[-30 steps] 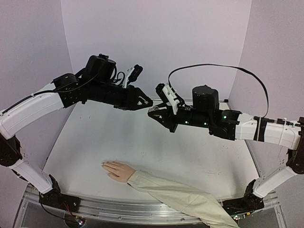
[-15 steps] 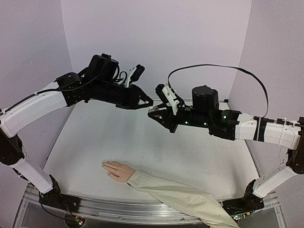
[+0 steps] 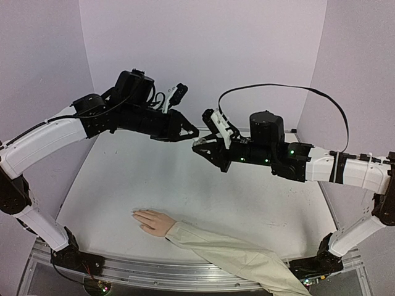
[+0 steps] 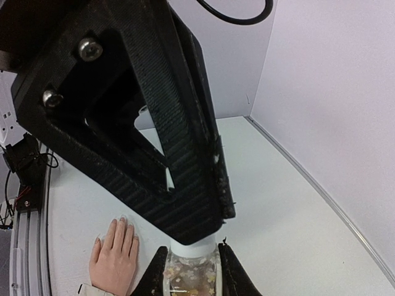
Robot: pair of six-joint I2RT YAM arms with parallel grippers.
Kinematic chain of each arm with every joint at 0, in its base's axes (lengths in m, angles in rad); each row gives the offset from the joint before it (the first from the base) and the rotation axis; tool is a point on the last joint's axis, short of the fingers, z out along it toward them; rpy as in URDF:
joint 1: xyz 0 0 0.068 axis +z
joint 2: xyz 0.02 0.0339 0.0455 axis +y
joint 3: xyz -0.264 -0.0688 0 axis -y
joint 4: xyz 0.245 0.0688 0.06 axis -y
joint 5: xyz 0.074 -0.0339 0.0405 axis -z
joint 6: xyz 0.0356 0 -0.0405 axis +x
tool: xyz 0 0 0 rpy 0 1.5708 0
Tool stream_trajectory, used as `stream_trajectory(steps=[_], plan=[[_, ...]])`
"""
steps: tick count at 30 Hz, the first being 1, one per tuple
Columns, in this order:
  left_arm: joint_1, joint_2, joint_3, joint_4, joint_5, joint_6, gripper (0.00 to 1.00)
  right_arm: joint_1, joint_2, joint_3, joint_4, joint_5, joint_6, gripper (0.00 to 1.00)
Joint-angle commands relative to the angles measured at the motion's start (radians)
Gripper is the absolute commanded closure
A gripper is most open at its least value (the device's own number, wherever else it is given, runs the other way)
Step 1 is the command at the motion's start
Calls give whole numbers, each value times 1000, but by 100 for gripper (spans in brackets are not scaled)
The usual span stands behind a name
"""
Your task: Paint the nails
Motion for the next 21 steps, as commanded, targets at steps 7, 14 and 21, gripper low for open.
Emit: stream_trajectory(steps=[7, 14, 21], plan=[[1, -70, 30, 27, -54, 7, 100, 0, -8, 30, 47, -21, -15, 100], [1, -79, 24, 28, -61, 6, 100, 0, -11, 27, 56, -18, -12, 100], [1, -83, 23, 27, -69, 9, 100, 0, -26, 11, 78, -7, -10, 100]])
